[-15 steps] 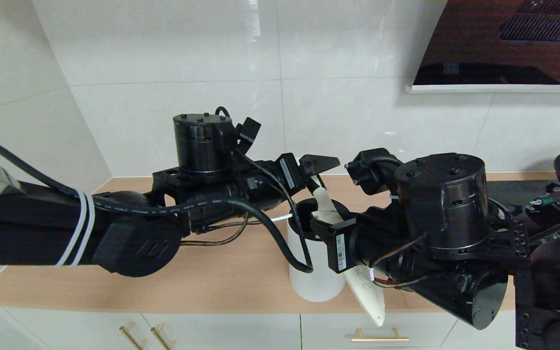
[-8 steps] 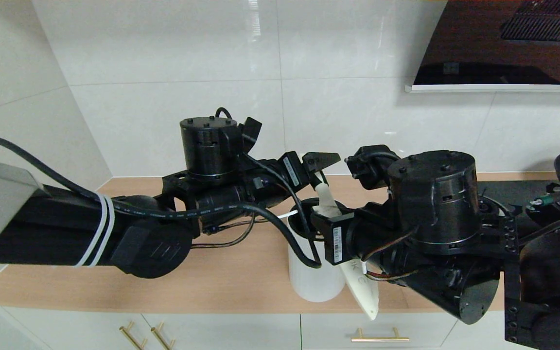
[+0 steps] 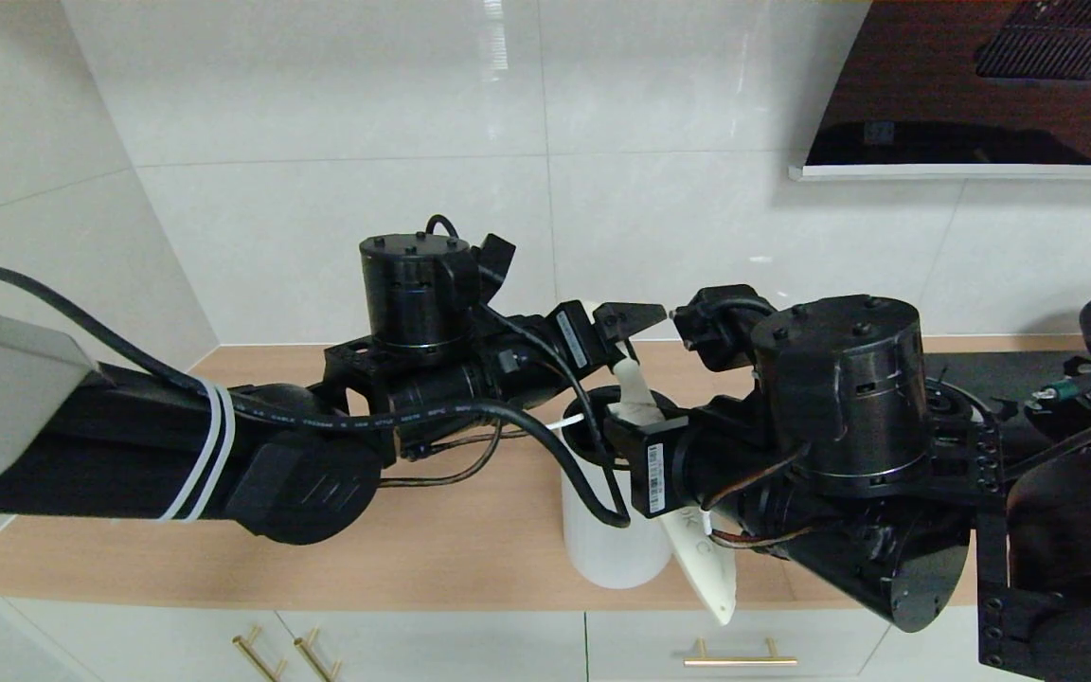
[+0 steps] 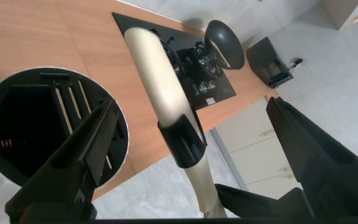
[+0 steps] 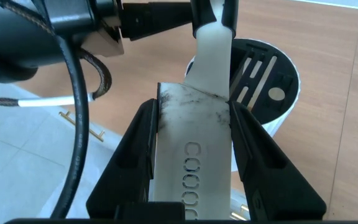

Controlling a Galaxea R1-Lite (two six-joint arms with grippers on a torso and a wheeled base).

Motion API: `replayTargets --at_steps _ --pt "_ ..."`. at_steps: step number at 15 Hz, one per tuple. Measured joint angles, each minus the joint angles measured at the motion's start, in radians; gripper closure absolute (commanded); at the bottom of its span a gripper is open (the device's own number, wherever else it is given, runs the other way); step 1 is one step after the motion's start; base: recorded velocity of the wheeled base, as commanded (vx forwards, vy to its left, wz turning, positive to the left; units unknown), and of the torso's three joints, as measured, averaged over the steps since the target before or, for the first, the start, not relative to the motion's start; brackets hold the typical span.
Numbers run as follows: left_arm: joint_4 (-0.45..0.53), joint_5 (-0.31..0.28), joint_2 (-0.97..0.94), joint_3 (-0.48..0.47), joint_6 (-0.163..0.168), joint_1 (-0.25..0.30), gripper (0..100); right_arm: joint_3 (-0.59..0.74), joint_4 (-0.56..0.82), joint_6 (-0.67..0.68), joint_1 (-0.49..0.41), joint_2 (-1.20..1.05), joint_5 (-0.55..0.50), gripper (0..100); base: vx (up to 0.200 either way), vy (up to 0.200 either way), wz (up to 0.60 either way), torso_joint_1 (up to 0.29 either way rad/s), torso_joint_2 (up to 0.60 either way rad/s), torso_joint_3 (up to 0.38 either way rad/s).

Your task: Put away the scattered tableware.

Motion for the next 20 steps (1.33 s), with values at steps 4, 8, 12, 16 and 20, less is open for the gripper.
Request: replayTargets --at_steps 4,8,12,16,20 --pt "0.001 -0.001 0.009 0.000 0.000 -0.006 0 0.001 0.000 0.000 0.000 -0.005 0.000 100 0.000 0.000 0.00 0.000 0.00 0.000" --pt "0.001 -0.008 0.013 0.000 0.000 -0.007 100 0.005 0.000 0.001 0.003 -0.005 0.001 100 0.000 0.000 0.00 0.000 0.00 0.000" --pt "0.001 -0.009 0.013 0.000 0.000 -0.007 100 0.006 0.001 0.000 0.007 -0.001 0.000 100 0.000 0.000 0.00 0.000 0.00 0.000" --pt "0.003 -0.007 0.013 -0.003 -0.002 -0.007 100 0.006 0.001 0.000 0.008 0.000 -0.001 100 0.000 0.000 0.00 0.000 0.00 0.000" --pt "0.001 -0.005 0.013 -0.004 -0.005 -0.007 100 0.006 0.001 0.000 0.008 -0.002 -0.001 0 0.000 0.000 0.00 0.000 0.00 0.000"
